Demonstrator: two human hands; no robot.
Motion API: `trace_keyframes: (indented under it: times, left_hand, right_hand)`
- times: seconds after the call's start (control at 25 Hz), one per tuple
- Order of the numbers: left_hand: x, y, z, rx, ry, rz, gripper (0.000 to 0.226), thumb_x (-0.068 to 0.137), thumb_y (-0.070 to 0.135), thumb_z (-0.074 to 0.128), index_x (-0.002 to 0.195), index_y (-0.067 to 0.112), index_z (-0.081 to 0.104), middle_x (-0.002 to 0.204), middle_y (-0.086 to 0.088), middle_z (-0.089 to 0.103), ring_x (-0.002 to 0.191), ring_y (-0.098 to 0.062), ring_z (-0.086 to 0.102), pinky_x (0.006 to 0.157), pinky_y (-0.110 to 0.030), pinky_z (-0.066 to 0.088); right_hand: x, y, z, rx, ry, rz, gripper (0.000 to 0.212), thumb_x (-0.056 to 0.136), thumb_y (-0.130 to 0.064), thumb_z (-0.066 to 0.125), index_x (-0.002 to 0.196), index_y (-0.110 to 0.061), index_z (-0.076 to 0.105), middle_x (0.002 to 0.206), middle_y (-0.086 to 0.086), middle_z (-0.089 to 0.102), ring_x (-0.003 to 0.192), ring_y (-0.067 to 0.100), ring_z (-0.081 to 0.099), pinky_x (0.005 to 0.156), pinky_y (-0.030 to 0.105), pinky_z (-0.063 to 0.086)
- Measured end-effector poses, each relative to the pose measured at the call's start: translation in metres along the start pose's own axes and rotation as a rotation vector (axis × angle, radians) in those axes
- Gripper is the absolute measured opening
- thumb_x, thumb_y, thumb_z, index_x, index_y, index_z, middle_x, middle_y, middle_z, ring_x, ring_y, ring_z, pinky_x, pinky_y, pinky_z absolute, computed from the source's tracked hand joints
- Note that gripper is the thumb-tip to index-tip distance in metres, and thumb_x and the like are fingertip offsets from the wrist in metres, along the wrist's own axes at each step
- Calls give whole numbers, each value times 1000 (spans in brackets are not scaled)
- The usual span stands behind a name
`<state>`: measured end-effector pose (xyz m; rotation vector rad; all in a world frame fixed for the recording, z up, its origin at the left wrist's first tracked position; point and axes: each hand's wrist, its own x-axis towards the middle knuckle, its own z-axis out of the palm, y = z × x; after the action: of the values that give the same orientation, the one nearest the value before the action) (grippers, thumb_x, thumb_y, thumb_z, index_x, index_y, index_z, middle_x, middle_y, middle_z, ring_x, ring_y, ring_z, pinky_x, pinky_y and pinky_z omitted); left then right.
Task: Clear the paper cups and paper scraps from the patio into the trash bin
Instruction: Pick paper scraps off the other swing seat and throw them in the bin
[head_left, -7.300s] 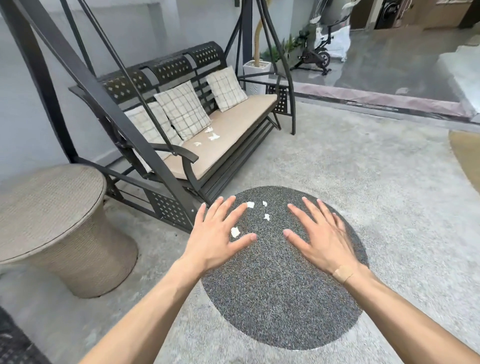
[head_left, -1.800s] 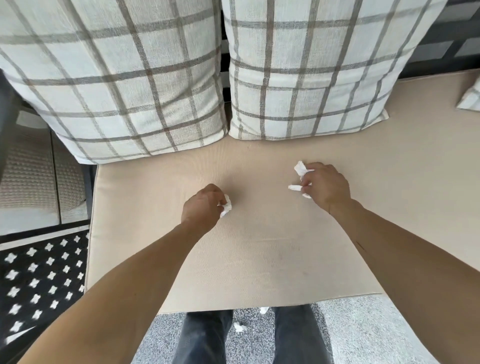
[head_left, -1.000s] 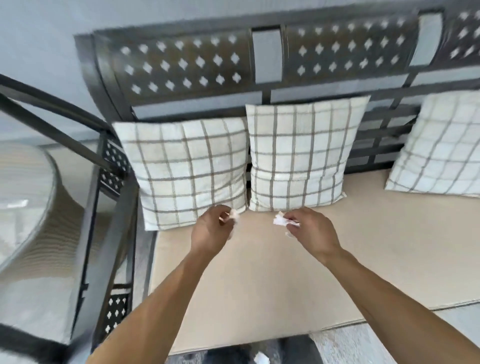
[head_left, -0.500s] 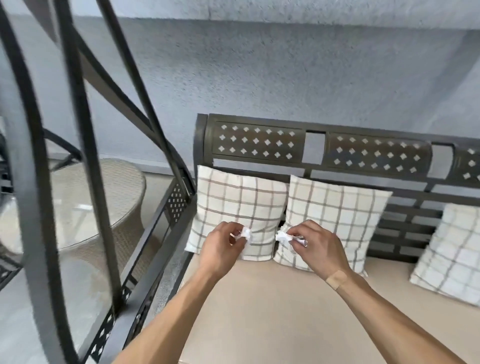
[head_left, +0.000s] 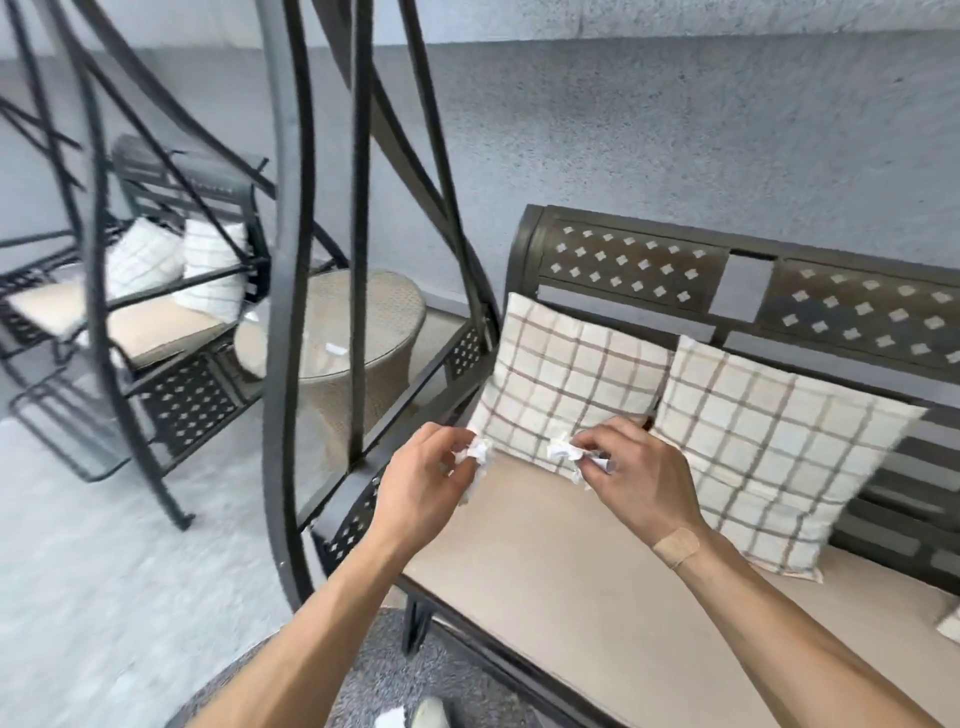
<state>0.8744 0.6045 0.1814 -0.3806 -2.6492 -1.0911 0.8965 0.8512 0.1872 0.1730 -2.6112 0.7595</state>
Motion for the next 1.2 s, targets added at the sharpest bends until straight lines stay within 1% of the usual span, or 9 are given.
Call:
trace_keyframes:
  times: [0.24, 0.4, 0.56, 0.72, 0.84, 0.88, 1.0, 1.08, 1.2]
  left_hand:
    - [-52, -30, -76, 76, 144, -126, 13, 86, 17, 67, 97, 23, 69, 92, 14, 59, 80, -1, 59, 73, -32, 54]
    - [-98, -62, -133, 64, 275, -225, 10, 85, 16, 68, 91, 24, 68, 91, 13, 62, 79, -4, 58, 71, -33, 54]
    - [-166, -109, -208, 122, 446, -355, 12, 82, 11, 70, 91, 19, 69, 89, 9, 63, 75, -5, 60, 69, -27, 51]
    - [-260, -155, -286, 203, 556, -475, 17, 82, 12, 70, 92, 25, 69, 91, 17, 61, 78, -1, 60, 66, -17, 48]
    - [-328, -187, -346, 260, 650, -553, 15, 82, 14, 72, 93, 24, 70, 93, 16, 63, 79, 0, 60, 66, -21, 51]
    - [-351, -198, -367, 274, 685, -575, 14, 82, 15, 72, 94, 24, 70, 94, 16, 63, 79, 0, 60, 67, -23, 52]
    - [-414, -224, -419, 307, 759, -624, 14, 82, 16, 72, 94, 24, 70, 93, 20, 61, 79, -1, 60, 65, -24, 52]
    - [-454, -238, -453, 327, 809, -649, 14, 82, 15, 72, 94, 23, 70, 93, 21, 61, 78, -3, 61, 65, -27, 54]
    - [-496, -256, -491, 340, 867, -704, 13, 83, 15, 71, 95, 20, 71, 95, 13, 64, 78, -3, 62, 67, -34, 56]
  right_hand:
    - [-4, -64, 42, 108, -55, -194, 19, 74, -21, 76, 88, -31, 68, 90, -15, 64, 75, 8, 64, 59, 24, 49]
    - [0, -128, 80, 153, -136, -309, 18, 75, -20, 74, 88, -31, 70, 89, -14, 65, 71, 12, 64, 58, 29, 51]
    - [-7, -225, 135, 239, -225, -474, 18, 75, -18, 71, 88, -31, 69, 90, -16, 64, 76, 9, 64, 60, 28, 52]
    - [-39, -339, 187, 291, -336, -649, 16, 76, -21, 73, 89, -30, 69, 90, -16, 64, 76, 8, 65, 61, 29, 52]
    - [-71, -429, 219, 334, -370, -783, 17, 74, -21, 78, 87, -29, 69, 86, -16, 63, 66, 2, 58, 56, 17, 43]
    - [-82, -461, 230, 351, -383, -816, 17, 74, -20, 78, 86, -28, 70, 85, -16, 64, 66, 1, 58, 55, 16, 41]
    - [-114, -547, 261, 390, -435, -880, 16, 74, -18, 78, 86, -26, 71, 85, -14, 65, 72, 5, 63, 57, 22, 47]
    - [-137, -599, 280, 417, -455, -938, 16, 74, -18, 78, 86, -26, 72, 85, -15, 65, 72, 1, 60, 57, 21, 45]
    - [-159, -659, 302, 476, -487, -1002, 15, 76, -19, 78, 89, -24, 72, 87, -15, 65, 72, 3, 62, 58, 24, 49]
